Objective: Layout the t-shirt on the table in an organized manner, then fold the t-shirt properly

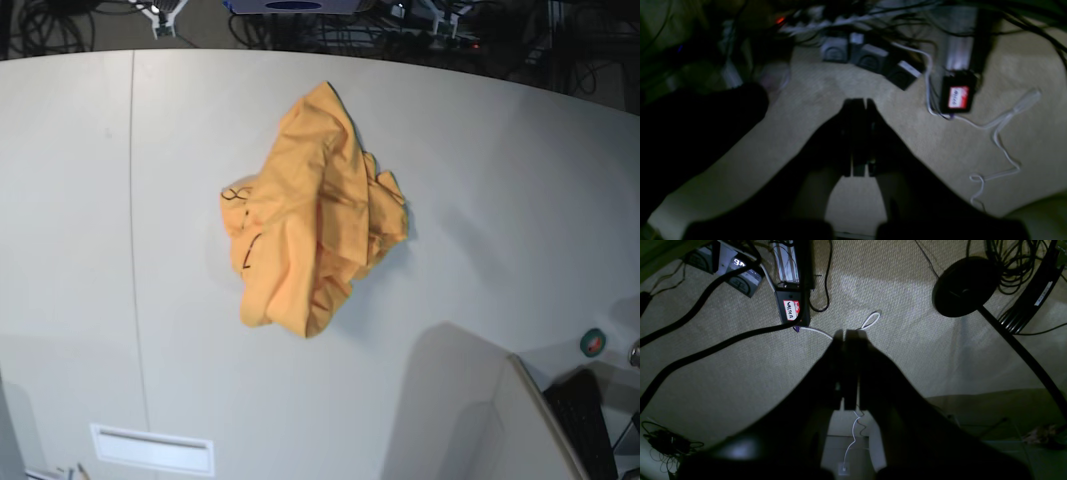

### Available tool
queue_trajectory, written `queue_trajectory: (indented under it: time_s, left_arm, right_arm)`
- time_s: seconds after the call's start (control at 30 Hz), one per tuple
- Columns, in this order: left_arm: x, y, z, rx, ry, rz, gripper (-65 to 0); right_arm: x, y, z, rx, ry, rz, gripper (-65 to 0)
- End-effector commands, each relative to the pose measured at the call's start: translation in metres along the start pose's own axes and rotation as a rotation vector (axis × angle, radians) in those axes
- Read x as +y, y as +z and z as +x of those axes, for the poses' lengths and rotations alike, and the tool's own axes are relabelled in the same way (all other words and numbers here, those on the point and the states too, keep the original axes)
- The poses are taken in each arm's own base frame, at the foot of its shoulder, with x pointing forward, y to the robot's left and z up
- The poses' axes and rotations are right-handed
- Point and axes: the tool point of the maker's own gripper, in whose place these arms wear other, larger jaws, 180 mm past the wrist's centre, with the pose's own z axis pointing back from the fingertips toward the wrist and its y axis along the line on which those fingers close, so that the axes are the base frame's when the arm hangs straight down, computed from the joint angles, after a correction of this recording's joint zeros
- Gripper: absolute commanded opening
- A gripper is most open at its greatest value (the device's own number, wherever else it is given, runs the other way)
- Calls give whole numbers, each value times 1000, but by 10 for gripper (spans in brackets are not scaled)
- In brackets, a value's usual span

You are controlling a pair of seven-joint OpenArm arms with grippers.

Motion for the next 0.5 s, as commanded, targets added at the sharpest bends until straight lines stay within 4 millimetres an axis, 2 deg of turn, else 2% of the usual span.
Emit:
queue_trajectory:
  time_s: [0.0,0.47]
  left_arm:
    - [1,0,3,-8,3,5,-650]
    - [2,-1,7,-18,6,6,-650]
  right_arm:
    - [-6,0,-5,5,-4,-18,-650]
    - [-2,0,-4,3,-4,-12,-650]
